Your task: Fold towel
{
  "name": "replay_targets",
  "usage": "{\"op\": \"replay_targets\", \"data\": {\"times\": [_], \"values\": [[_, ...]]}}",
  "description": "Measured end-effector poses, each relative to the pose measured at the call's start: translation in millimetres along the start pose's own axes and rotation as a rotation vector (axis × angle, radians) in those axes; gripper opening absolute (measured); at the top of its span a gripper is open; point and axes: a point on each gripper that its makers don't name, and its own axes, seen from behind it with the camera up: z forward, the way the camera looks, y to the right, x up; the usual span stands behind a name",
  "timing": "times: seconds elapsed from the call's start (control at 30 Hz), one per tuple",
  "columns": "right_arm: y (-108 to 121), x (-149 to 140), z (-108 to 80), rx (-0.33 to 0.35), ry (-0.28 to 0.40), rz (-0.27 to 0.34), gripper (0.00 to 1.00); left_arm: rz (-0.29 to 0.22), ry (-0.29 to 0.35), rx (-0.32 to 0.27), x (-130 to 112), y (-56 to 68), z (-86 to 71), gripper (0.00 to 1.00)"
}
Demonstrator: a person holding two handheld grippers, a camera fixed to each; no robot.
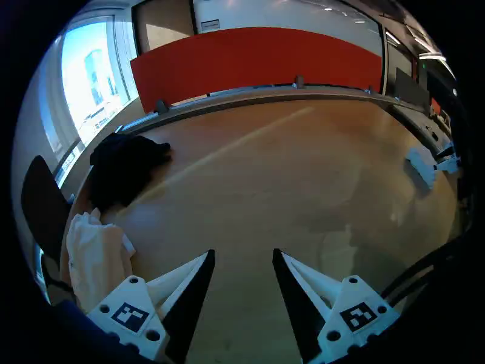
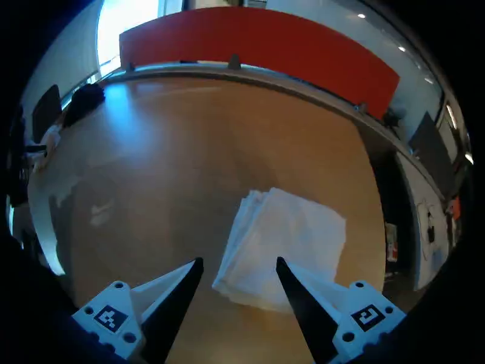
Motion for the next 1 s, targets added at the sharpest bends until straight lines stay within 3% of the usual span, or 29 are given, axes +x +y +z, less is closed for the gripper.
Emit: {"op": "replay_targets", "data": {"times": [0.2, 0.6, 0.77, 0.9, 1.0], "values": [[14.3, 22.3, -8.4, -0.035, 0.101, 0.078, 0.93, -0.001, 0.005, 0.003, 3.1, -1.4, -0.4, 0.69], [30.2, 61.1, -23.4, -0.095, 0.264, 0.162, 0.93, -0.01, 0.029, 0.008, 15.9, -4.6, -0.2, 0.7], [41.6, 92.8, -38.0, -0.141, 0.404, 0.224, 0.93, -0.007, 0.045, 0.013, 22.0, -5.2, -1.3, 0.69], [49.1, 116.0, -52.6, -0.171, 0.517, 0.268, 1.0, -0.008, 0.062, 0.017, 28.2, -6.2, -2.6, 0.7], [50.3, 124.1, -56.3, -0.173, 0.551, 0.296, 1.0, -0.013, 0.074, 0.02, 32.7, -7.5, -3.3, 0.7]]}}
